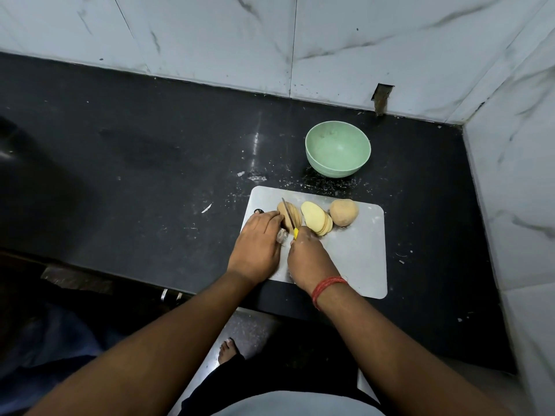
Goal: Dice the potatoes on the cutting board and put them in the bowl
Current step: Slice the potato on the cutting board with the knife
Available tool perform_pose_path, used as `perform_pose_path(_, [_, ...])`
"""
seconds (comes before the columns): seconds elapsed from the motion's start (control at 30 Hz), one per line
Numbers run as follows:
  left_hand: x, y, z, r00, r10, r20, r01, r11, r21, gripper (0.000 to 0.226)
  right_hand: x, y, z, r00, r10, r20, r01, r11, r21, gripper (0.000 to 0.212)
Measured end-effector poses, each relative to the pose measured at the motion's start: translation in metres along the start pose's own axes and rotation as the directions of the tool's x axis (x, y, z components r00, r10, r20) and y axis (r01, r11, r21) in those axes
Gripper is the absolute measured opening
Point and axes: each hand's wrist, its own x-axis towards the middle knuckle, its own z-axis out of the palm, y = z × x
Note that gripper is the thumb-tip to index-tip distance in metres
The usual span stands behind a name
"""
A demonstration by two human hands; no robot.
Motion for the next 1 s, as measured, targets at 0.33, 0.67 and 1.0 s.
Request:
perform_pose_path(0.33, [0.0, 0.001, -0.002, 1.0, -0.008, 0.019, 0.009, 1.0, -0.011, 0.04, 0.007, -0.003, 0.002, 0.99, 0.097, 0.102, -0.092, 0.994, -0.055, 0.041])
perform_pose_path(0.67, [0.002, -0.002, 0.002, 0.998, -0.016, 0.063, 0.015, 1.0, 0.014, 0.043, 0.014, -0.007, -0.003, 0.98, 0.075, 0.186, -0.039, 0.981, -0.192, 0.036])
perform_pose_path(1.0, [0.002, -0.003, 0.001, 0.998, -0.019, 0.062, 0.019, 1.0, 0.0, 0.042, 0.034, -0.009, -0.008, 0.952, 0.152, 0.264, -0.077, 0.959, -0.271, 0.046])
